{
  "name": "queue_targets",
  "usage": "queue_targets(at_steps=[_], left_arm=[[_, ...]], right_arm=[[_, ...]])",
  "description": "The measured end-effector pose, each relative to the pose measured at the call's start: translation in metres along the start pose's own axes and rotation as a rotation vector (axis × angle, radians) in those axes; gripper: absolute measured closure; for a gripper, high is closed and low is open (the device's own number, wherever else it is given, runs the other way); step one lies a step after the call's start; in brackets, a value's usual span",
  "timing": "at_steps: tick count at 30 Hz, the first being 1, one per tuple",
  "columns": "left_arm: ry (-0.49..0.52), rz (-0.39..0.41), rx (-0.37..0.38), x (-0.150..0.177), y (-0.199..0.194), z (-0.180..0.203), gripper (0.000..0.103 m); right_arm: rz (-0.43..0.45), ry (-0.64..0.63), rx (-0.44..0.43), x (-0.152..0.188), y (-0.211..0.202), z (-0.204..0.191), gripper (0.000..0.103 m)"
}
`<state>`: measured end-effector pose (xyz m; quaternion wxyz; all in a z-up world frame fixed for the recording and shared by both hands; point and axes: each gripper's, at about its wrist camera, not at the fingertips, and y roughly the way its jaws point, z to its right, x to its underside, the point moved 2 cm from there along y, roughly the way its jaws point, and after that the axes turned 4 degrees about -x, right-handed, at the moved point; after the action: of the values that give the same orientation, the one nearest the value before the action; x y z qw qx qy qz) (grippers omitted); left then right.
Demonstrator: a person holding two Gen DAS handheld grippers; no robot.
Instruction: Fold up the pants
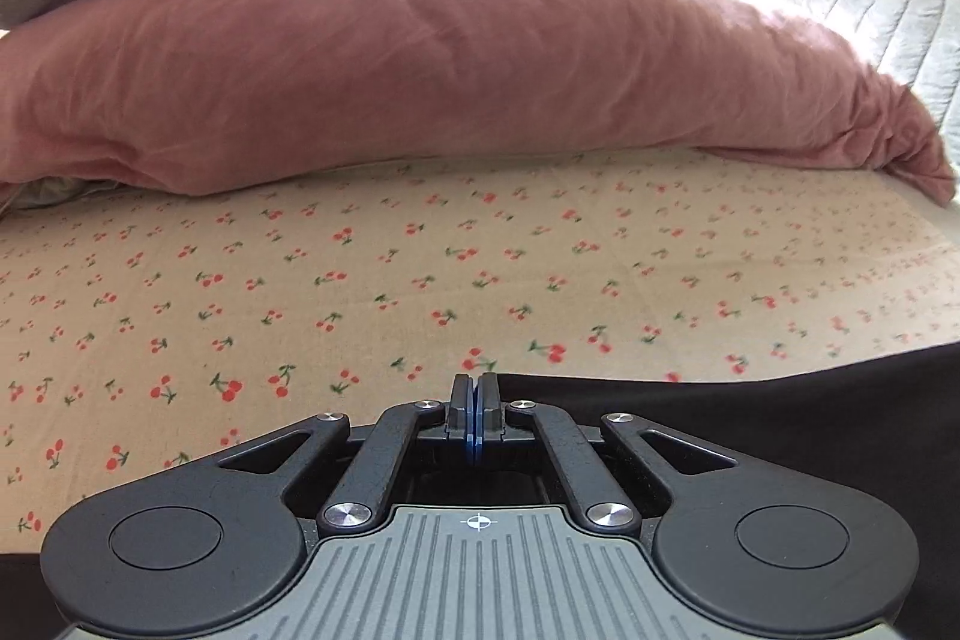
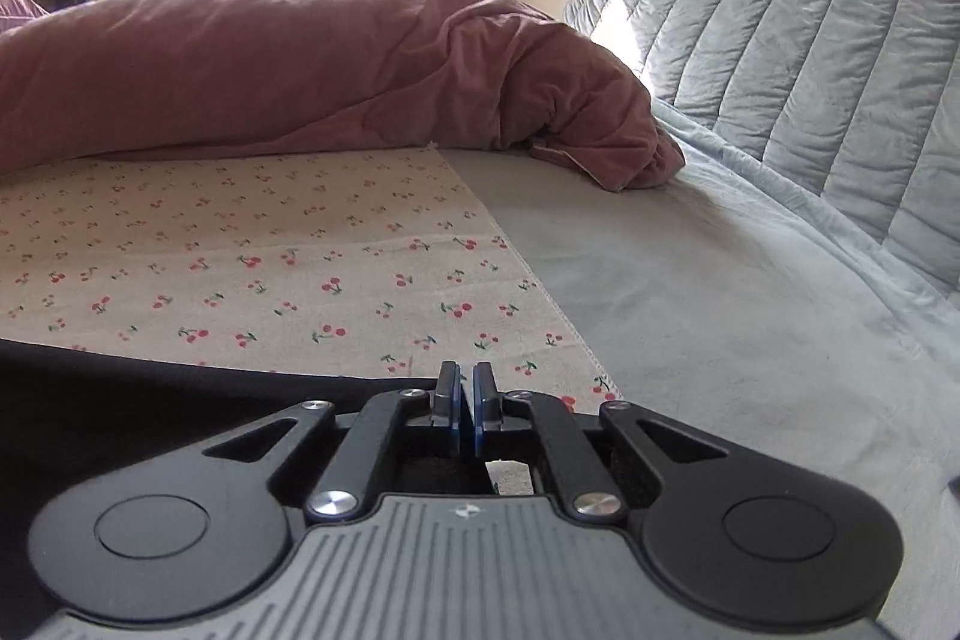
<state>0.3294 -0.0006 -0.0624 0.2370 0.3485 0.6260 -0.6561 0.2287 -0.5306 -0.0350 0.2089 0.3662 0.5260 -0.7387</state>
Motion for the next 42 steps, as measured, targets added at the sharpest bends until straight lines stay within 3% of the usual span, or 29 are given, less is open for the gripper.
queue_targets(at_steps=[2,4,7,9,12,16,19,23,29,32,34,37,42], left_arm=[[-0.02,0.001,-0.037,0.004,0.006,0.003,0.103],[-0.026,-0.001,-0.021,0.005,0.006,0.005,0.103],[-0.054,-0.012,0.036,0.002,-0.002,0.002,0.089],[-0.125,-0.017,0.073,0.0,-0.012,-0.007,0.082],[-0.181,-0.026,0.109,-0.004,-0.031,-0.02,0.078],[-0.24,-0.025,0.103,-0.006,-0.061,-0.045,0.062],[-0.36,-0.042,0.108,-0.004,-0.08,-0.077,0.063],[-0.431,-0.064,0.101,0.008,-0.113,-0.109,0.063],[-0.546,-0.054,0.103,0.039,-0.172,-0.154,0.063],[-0.576,-0.081,0.088,0.055,-0.185,-0.163,0.063],[-0.598,-0.107,0.073,0.064,-0.187,-0.166,0.064],[-0.641,-0.12,0.074,0.075,-0.187,-0.171,0.064],[-0.625,-0.151,0.054,0.091,-0.177,-0.17,0.064]], right_arm=[[0.026,0.093,-0.014,0.01,-0.001,0.011,0.103],[0.084,0.291,-0.095,0.02,-0.022,0.038,0.103],[0.09,0.304,-0.074,0.028,-0.058,0.06,0.1],[0.094,0.325,-0.09,0.038,-0.085,0.07,0.087],[0.066,0.442,-0.185,0.067,-0.117,0.081,0.077],[0.044,0.638,-0.248,0.119,-0.145,0.09,0.077],[-0.005,0.86,-0.273,0.157,-0.139,0.102,0.077],[-0.014,0.973,-0.314,0.158,-0.133,0.1,0.079],[-0.047,0.994,-0.288,0.151,-0.131,0.087,0.076],[-0.056,0.924,-0.255,0.136,-0.119,0.074,0.076],[-0.065,0.902,-0.237,0.126,-0.115,0.071,0.1],[-0.012,0.858,-0.2,0.119,-0.122,0.066,0.103],[0.037,0.749,-0.108,0.108,-0.133,0.072,0.103]])
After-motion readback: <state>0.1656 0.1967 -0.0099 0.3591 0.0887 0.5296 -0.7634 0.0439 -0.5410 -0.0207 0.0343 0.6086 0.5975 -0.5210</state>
